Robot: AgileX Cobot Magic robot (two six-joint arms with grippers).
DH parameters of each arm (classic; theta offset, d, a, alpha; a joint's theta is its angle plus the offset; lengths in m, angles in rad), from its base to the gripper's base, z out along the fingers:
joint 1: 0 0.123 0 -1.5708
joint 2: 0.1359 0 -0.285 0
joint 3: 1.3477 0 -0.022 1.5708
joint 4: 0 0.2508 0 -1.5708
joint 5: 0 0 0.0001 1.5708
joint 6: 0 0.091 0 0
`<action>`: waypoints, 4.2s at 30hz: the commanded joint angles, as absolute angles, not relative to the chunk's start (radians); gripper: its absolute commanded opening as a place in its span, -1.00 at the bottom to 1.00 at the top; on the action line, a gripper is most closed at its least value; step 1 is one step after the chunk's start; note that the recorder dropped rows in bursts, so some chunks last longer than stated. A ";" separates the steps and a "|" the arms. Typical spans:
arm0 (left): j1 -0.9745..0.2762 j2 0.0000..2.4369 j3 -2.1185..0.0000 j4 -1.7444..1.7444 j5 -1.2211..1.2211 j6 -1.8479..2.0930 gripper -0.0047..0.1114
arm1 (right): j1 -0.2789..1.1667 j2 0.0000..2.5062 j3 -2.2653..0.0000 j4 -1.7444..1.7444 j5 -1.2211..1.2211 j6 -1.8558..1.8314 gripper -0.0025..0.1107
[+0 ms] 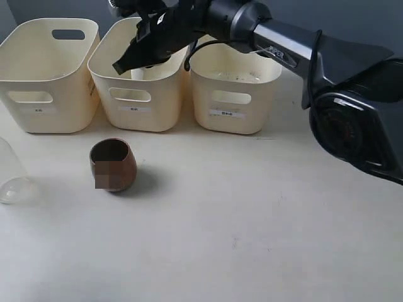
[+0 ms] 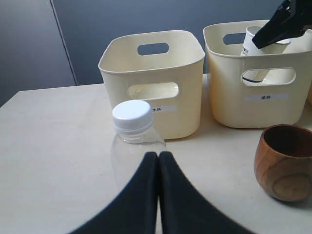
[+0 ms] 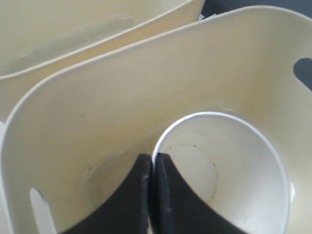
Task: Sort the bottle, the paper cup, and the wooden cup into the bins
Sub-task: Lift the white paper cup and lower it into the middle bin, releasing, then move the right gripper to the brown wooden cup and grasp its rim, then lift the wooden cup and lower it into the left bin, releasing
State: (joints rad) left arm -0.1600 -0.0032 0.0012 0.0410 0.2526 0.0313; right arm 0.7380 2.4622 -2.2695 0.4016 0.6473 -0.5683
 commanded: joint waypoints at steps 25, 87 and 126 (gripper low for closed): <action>-0.163 0.000 0.000 0.039 0.239 0.028 -0.92 | 0.732 2.458 -2.281 0.301 0.778 -0.537 -0.44; -0.163 0.000 0.000 0.039 0.239 0.028 -0.92 | 1.028 2.441 -2.268 0.212 1.221 -0.690 -0.17; -0.163 0.000 0.000 0.039 0.239 0.028 -0.92 | 1.025 2.296 -2.483 0.237 1.113 -0.816 -0.97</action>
